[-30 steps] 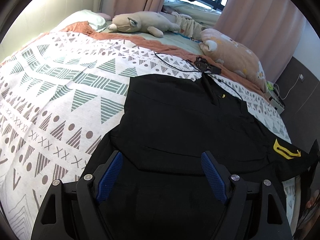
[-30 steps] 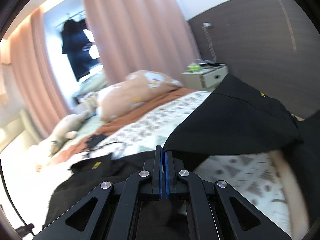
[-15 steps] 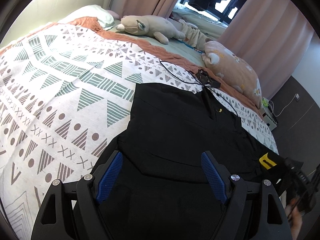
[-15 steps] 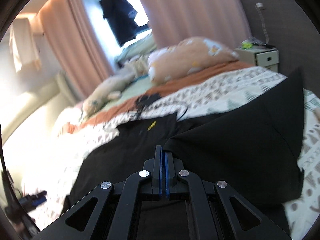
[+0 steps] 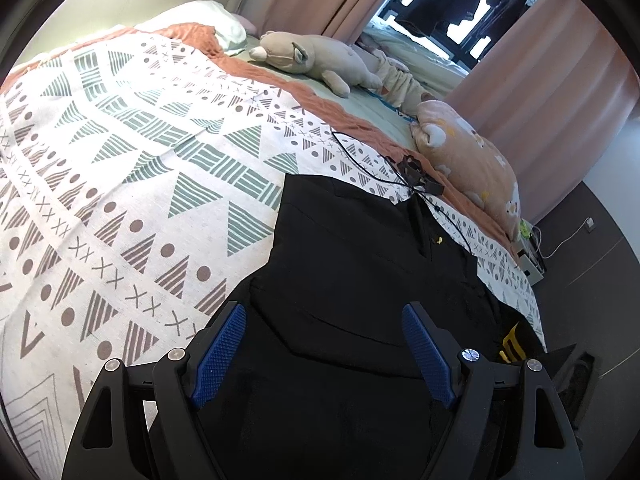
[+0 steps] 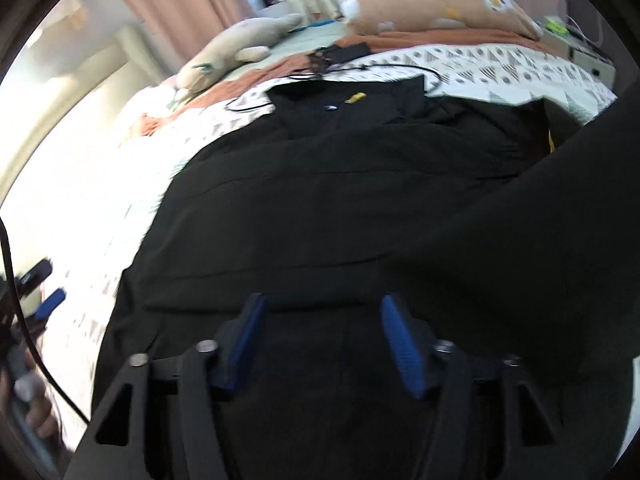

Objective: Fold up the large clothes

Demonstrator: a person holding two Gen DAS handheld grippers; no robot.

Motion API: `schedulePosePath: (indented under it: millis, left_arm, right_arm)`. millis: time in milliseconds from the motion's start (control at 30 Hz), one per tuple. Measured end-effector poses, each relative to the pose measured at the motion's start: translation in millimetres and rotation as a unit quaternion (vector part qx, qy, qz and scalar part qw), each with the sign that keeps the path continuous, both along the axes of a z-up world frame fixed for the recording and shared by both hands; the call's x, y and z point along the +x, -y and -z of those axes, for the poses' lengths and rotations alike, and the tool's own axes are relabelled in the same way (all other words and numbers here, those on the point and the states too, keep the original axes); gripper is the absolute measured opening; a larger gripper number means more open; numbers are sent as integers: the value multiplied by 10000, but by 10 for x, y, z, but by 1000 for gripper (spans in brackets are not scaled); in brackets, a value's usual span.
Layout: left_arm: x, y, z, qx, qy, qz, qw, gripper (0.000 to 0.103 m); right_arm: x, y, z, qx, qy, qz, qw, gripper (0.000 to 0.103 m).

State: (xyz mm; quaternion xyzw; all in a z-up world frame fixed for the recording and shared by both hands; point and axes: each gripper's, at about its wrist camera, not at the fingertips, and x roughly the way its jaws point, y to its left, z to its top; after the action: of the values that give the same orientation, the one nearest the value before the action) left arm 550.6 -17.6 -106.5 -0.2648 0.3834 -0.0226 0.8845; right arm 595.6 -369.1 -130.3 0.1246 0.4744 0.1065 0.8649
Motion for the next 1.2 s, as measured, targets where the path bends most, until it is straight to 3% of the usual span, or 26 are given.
schedulePosePath:
  millis: [167, 367, 467, 700, 867, 1100, 1167, 1200]
  left_arm:
    - [-9, 26, -16, 4, 12, 26, 10000, 81]
    - [-11, 94, -34, 159, 31, 58, 9999, 81]
    - [13, 144, 0, 208, -10, 78, 9998, 81]
    - [62, 355, 69, 642, -78, 191, 9977, 81]
    - [107, 516, 165, 853, -177, 312, 9957, 81]
    - [127, 637, 211, 1194, -175, 334, 9921, 81]
    - [132, 630, 223, 1178, -201, 338, 9923, 81]
    - [135, 624, 229, 1166, -220, 342, 9923, 81]
  right_arm:
    - [-289, 16, -457, -215, 565, -84, 9981, 67]
    - [-481, 698, -610, -88, 787, 1181, 9898, 67]
    - [-677, 1248, -489, 467, 725, 2078, 9744, 67]
    - [-836, 1968, -315, 215, 629, 3127, 9475, 65]
    - [-779, 2311, 117, 273, 71, 3387, 9405, 64]
    - [-648, 2393, 525, 234, -450, 3243, 9446, 64]
    - [-617, 2383, 610, 277, -531, 3186, 9460, 53]
    - [-597, 2371, 633, 235, -543, 3147, 9473, 36]
